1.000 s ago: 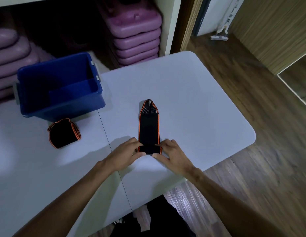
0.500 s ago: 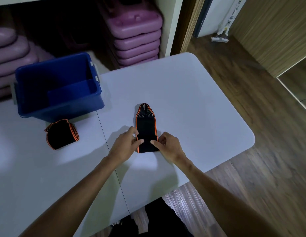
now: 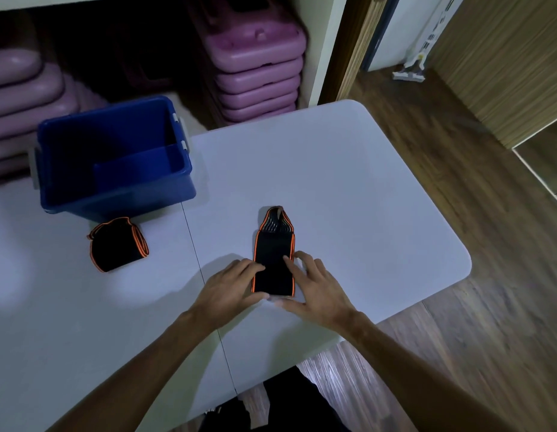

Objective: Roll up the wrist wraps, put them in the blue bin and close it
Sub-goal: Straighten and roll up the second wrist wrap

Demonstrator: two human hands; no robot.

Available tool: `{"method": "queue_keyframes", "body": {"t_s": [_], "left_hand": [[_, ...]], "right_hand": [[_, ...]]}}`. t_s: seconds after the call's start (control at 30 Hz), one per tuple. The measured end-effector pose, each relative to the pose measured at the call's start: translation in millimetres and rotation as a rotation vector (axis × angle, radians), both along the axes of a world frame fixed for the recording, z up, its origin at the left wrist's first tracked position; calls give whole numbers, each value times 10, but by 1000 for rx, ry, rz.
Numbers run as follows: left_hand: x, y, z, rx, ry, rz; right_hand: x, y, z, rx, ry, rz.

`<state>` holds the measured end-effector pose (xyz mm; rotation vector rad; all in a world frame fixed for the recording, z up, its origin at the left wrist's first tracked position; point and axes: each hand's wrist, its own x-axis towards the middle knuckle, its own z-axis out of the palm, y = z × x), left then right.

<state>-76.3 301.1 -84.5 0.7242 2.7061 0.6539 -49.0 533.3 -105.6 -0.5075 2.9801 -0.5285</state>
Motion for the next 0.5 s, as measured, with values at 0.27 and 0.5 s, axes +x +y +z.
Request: {"method": "queue_keyframes", "body": {"t_s": [0.27, 0.5], "left_hand": [[-333, 28, 105, 66, -264, 69], [-449, 210, 20, 241, -300, 426]], "right_hand": [[-133, -53, 121, -497, -153, -175], [-383, -174, 201, -635, -357, -407]]}}
